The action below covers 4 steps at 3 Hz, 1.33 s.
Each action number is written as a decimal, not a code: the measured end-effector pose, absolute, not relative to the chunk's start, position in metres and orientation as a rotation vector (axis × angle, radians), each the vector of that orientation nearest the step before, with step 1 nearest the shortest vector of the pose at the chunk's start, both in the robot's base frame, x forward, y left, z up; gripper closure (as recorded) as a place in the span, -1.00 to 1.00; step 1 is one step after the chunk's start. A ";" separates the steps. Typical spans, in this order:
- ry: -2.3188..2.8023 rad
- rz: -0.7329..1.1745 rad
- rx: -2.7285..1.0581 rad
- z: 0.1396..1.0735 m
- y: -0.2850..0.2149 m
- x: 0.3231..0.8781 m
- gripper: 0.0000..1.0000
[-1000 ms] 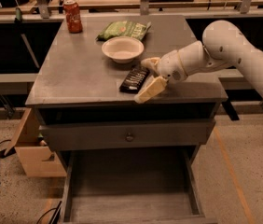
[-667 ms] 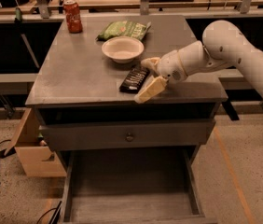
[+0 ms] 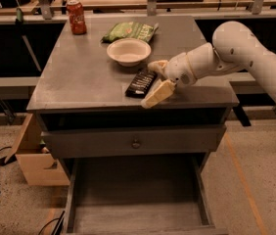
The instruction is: Place rxbar chocolate into middle drawer
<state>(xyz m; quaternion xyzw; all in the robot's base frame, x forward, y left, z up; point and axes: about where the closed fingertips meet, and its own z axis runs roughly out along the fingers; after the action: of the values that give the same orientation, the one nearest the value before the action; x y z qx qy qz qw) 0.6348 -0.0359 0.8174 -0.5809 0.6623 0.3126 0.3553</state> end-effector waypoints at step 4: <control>1.804 0.926 -1.226 0.836 -0.025 0.650 -1.00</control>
Offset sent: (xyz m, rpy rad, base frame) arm 0.0164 0.0016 0.0213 0.1525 0.0957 -0.1061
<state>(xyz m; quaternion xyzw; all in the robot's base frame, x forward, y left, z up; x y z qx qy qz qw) 0.6501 -0.0249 0.8361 -0.4793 0.7054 0.3620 0.3763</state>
